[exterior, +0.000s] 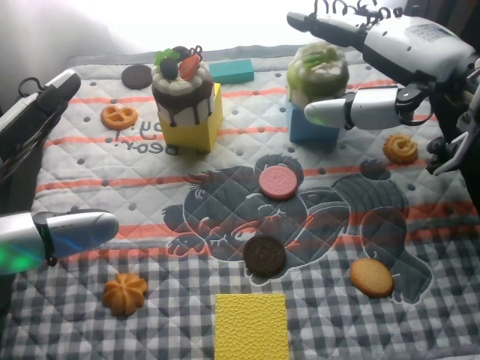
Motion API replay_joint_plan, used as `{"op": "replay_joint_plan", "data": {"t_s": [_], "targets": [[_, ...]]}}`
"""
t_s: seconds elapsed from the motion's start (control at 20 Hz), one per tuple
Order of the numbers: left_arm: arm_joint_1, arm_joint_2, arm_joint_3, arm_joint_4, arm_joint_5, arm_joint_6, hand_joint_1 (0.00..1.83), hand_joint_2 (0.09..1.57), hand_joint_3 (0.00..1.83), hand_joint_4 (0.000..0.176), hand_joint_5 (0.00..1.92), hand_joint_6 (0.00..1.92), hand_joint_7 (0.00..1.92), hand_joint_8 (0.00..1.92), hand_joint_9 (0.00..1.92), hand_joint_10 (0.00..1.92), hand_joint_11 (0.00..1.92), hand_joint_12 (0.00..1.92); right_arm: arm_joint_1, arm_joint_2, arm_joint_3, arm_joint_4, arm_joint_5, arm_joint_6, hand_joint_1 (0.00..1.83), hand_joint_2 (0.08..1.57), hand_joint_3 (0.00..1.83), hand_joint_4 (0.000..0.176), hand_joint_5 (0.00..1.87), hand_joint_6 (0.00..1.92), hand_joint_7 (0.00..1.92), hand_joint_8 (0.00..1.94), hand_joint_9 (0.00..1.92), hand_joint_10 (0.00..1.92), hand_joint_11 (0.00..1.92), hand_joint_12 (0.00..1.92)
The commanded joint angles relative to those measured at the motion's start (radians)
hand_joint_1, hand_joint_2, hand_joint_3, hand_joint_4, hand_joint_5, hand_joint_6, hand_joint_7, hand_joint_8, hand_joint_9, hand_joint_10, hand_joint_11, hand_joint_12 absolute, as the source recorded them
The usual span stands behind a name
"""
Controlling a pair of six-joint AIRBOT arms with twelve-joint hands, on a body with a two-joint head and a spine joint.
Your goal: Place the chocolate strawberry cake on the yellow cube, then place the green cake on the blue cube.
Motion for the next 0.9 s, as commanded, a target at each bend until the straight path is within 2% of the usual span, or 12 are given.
{"op": "replay_joint_plan", "data": {"t_s": [0.0,0.1,0.15,0.2,0.3,0.35,0.4,0.5,0.55,0.65,0.75,0.85], "targets": [[-0.003,0.004,-0.001,0.013,-0.127,-0.011,0.81,0.80,0.00,0.176,0.00,0.00,0.00,0.00,0.00,0.00,0.00,0.00,0.005,0.005,0.001,0.015,0.126,0.002,0.58,1.04,0.00,0.160,0.10,0.00,0.22,0.00,0.30,0.00,0.00,0.85],[-0.001,0.004,-0.001,0.012,-0.128,-0.012,0.82,0.80,0.00,0.176,0.00,0.00,0.00,0.00,0.00,0.00,0.00,0.00,0.005,0.009,-0.001,0.015,0.127,0.002,0.62,1.04,0.00,0.152,0.11,0.00,0.21,0.00,0.25,0.00,0.00,0.78],[-0.001,0.004,-0.001,0.011,-0.128,-0.012,0.83,0.80,0.00,0.176,0.00,0.00,0.00,0.00,0.00,0.00,0.00,0.00,0.005,0.012,-0.003,0.015,0.131,0.002,0.63,1.03,0.00,0.171,0.10,0.00,0.19,0.00,0.23,0.00,0.00,0.77],[0.000,0.004,-0.002,0.010,-0.129,-0.012,0.82,0.79,0.00,0.176,0.00,0.00,0.00,0.00,0.00,0.00,0.00,0.00,0.005,0.018,-0.008,0.015,0.140,0.002,0.64,1.03,0.00,0.175,0.09,0.00,0.17,0.00,0.20,0.00,0.00,0.71],[0.000,0.004,-0.001,0.007,-0.134,-0.012,0.81,0.79,0.00,0.173,0.00,0.00,0.00,0.00,0.00,0.00,0.00,0.00,-0.002,0.038,-0.029,0.029,0.191,-0.005,0.67,1.02,0.00,0.176,0.03,0.00,0.08,0.00,0.07,0.00,0.00,0.33],[0.000,0.005,-0.001,0.007,-0.136,-0.012,0.82,0.79,0.00,0.170,0.00,0.00,0.00,0.00,0.00,0.00,0.00,0.00,-0.008,0.049,-0.040,0.035,0.216,-0.005,0.70,1.00,0.00,0.176,0.01,0.00,0.04,0.00,0.03,0.00,0.00,0.21],[0.000,0.007,0.000,0.007,-0.141,-0.012,0.82,0.79,0.00,0.175,0.00,0.00,0.00,0.00,0.00,0.00,0.00,0.00,-0.030,0.079,-0.072,0.048,0.279,-0.006,0.74,0.96,0.00,0.176,0.00,0.00,0.01,0.00,0.01,0.00,0.00,0.04],[0.003,0.017,0.000,0.007,-0.157,-0.018,0.82,0.82,0.01,0.176,0.00,0.00,0.00,0.00,0.00,0.00,0.00,0.00,-0.113,0.145,-0.152,0.090,0.428,-0.006,0.70,0.93,0.00,0.176,0.00,0.00,0.00,0.00,0.00,0.00,0.00,0.00],[0.012,0.024,0.002,0.007,-0.177,-0.041,0.80,0.83,0.02,0.170,0.00,0.00,0.00,0.00,0.00,0.00,0.00,0.00,-0.181,0.179,-0.200,0.132,0.534,-0.006,0.77,0.93,0.00,0.176,0.00,0.00,0.00,0.00,0.00,0.00,0.00,0.00],[0.053,0.038,0.013,0.007,-0.227,-0.145,0.79,0.84,0.02,0.175,0.00,0.00,0.00,0.00,0.00,0.00,0.00,0.00,-0.340,0.238,-0.292,0.210,0.727,-0.006,0.77,0.92,0.00,0.176,0.00,0.00,0.00,0.00,0.00,0.00,0.00,0.00],[0.100,0.042,0.018,0.004,-0.287,-0.222,0.77,0.82,0.01,0.176,0.00,0.00,0.00,0.00,0.00,0.00,0.00,0.00,-0.475,0.268,-0.356,0.273,0.877,-0.006,0.68,0.93,0.00,0.176,0.00,0.00,0.00,0.00,0.00,0.00,0.00,0.00],[0.128,0.040,0.024,-0.001,-0.344,-0.285,0.70,0.81,0.00,0.169,0.00,0.00,0.00,0.00,0.00,0.00,0.00,0.00,-0.555,0.283,-0.398,0.287,0.960,-0.003,0.63,0.87,0.00,0.176,0.00,0.00,0.00,0.00,0.00,0.00,0.00,0.00]]}}
